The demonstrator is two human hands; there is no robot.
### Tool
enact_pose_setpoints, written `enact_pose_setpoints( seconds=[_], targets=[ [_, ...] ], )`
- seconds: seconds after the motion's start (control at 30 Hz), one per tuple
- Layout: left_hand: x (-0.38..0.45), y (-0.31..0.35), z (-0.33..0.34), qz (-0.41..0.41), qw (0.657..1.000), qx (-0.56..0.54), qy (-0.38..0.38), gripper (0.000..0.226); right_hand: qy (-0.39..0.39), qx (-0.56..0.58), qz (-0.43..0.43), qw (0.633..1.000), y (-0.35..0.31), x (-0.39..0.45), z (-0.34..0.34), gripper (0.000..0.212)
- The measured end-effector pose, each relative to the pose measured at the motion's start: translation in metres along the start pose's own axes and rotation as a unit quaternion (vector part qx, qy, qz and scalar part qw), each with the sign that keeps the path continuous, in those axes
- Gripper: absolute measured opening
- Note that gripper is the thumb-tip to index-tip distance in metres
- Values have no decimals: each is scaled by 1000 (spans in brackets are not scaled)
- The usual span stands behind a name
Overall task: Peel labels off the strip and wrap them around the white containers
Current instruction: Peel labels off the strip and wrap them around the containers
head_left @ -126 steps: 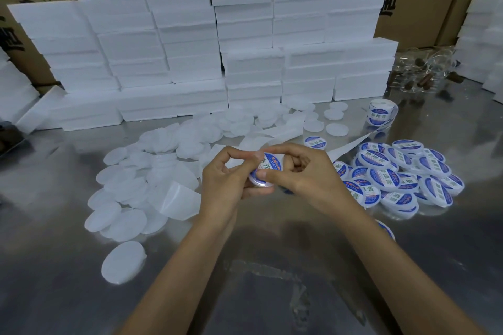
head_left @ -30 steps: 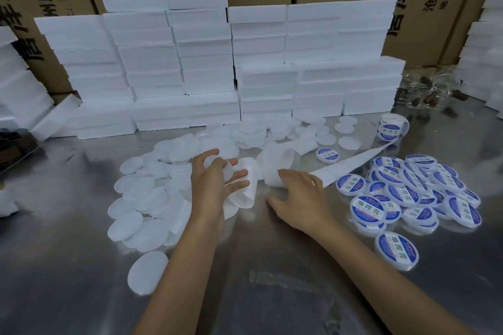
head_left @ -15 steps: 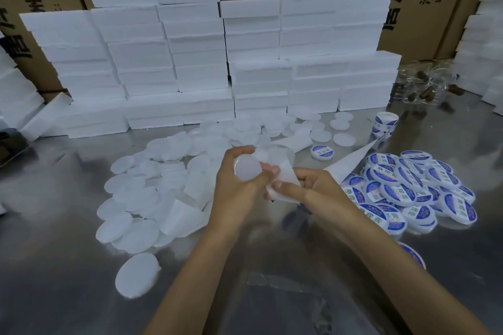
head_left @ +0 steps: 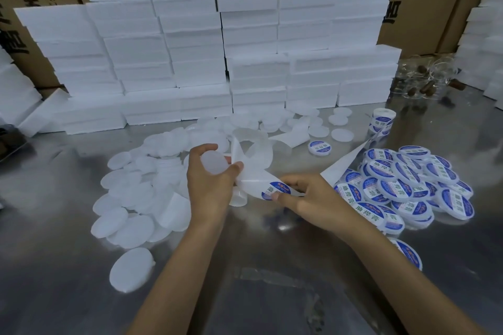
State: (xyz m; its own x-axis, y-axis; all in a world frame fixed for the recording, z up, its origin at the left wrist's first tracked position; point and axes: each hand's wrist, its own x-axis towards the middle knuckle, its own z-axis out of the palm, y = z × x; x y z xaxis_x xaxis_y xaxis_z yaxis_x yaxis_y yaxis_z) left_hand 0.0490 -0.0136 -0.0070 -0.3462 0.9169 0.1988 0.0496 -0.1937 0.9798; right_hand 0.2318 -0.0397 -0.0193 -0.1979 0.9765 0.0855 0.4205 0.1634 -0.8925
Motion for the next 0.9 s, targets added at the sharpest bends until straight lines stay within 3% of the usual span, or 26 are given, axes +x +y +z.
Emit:
enact_pose_setpoints(
  seconds=[0.17,0.33,0.67,0.9],
  targets=[
    [7,-5,-4,-9,999,29,-8,50,45,67,-52,995,-2,0,2,15],
    [5,-10,0,-28,997,62,-45,49,56,71,-90,992,-3,-2,6,36],
    [4,-10,3,-32,986,147,-72,56,56,23,-103,993,-1,0,10,34],
    [5,-14,4,-32,988,133,-75,51,53,9,-118,992,0,1,10,27]
  ],
)
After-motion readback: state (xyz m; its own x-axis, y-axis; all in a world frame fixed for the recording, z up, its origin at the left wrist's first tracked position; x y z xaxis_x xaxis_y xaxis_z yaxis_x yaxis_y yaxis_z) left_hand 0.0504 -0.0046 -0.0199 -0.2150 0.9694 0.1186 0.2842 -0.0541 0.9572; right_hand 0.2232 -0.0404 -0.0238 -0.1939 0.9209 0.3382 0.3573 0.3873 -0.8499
